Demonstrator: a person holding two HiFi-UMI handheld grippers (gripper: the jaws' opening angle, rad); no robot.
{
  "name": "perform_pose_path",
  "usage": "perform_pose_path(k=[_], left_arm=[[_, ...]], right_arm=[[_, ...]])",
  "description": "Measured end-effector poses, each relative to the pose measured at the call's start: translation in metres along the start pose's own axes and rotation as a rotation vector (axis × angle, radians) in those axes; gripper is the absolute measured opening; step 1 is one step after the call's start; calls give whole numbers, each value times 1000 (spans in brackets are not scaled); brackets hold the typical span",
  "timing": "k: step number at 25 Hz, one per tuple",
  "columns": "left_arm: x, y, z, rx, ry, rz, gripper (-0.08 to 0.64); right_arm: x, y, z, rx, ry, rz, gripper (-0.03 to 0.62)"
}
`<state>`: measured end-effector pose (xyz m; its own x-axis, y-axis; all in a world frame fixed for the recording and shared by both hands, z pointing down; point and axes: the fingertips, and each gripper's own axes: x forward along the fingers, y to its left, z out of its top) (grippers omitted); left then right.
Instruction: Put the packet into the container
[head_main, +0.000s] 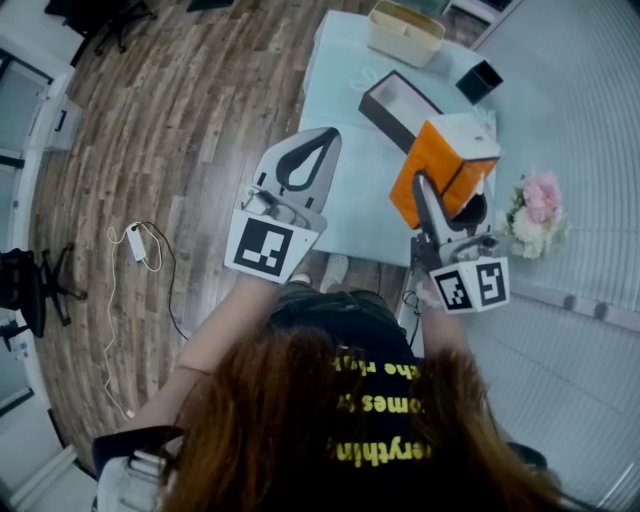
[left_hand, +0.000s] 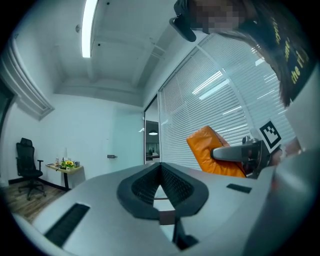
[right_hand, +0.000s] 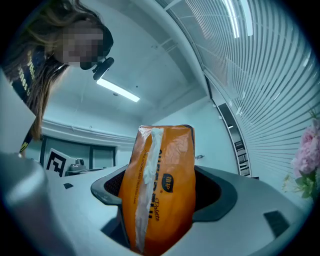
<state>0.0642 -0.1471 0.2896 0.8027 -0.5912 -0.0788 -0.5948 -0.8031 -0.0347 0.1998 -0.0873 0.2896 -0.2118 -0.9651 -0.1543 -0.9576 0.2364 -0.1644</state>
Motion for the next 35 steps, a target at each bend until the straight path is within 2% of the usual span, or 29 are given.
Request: perform_pose_path(k=[14,29,35], left_arm=[[59,-27,-14,11,10,31,-2],[77,-23,-17,11,54,58,-2],[81,-22,-24,14,71,46,-2]], right_arm=[[4,-69,1,20,-18,34,373],[20,-91,-13,30,50,54,373],[30,-99,-17,35,57,53,373]])
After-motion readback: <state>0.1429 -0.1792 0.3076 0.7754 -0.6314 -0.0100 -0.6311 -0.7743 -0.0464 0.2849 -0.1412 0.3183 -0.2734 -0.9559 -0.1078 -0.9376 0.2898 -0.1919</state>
